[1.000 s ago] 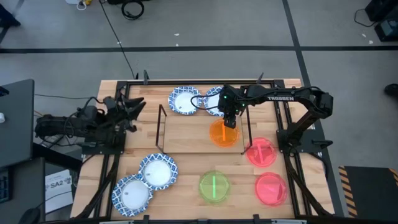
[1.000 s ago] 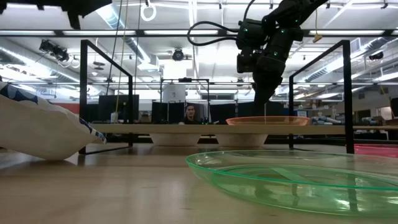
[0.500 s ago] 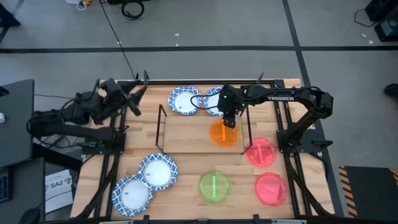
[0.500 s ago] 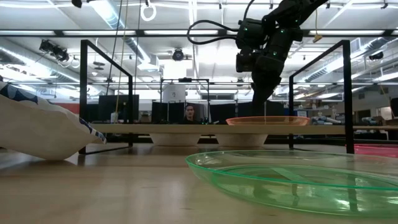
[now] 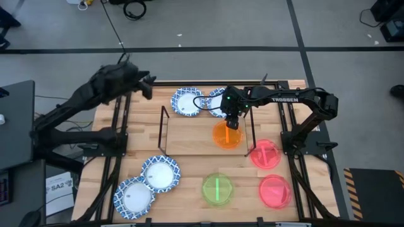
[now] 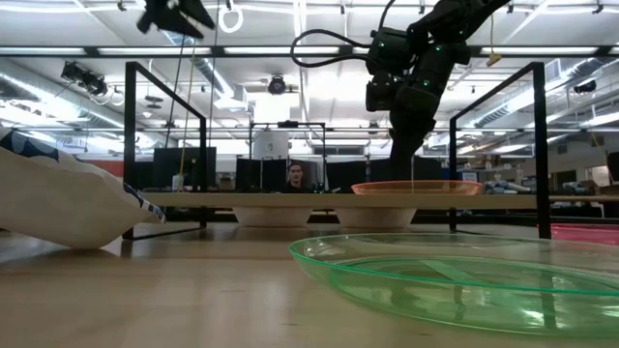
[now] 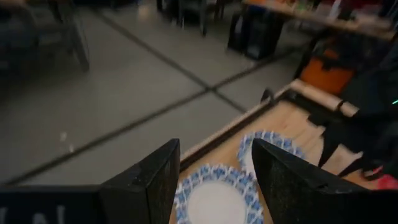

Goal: Place and stack plates onto a shelf
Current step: Put the blue patterned bowl on the shelf

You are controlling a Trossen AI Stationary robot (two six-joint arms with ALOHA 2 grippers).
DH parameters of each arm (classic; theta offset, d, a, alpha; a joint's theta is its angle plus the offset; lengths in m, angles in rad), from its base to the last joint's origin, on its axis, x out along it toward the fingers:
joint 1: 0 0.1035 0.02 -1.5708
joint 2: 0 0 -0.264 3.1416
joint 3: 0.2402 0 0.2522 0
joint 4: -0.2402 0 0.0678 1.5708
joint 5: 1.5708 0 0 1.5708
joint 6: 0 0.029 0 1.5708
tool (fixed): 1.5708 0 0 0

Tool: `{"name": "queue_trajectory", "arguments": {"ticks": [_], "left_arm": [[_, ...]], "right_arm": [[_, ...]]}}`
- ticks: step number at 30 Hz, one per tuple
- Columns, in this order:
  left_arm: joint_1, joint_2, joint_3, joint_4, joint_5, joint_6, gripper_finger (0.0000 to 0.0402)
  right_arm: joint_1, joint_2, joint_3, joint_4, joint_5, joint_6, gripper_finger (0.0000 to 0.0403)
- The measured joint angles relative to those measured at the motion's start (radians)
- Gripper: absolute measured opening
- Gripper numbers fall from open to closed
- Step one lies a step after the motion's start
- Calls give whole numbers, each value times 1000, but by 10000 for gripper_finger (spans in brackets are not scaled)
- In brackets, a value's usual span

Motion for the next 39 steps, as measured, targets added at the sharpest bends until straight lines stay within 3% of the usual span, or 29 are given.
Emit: {"name": "queue_trajectory", "arguments": {"ticks": [7,14,27,39], "left_arm": [[243,170,2,-7,261,0,206],[396,343,3,-5,429,2,206],[519,548,3,-1,517,3,206],[517,671,4,0,591,4,206]], "right_arm": [[0,0,0,1,0,0,168],[0,0,0,1,0,0,168],[0,0,0,13,0,0,168],[0,0,0,39,0,0,168]]}}
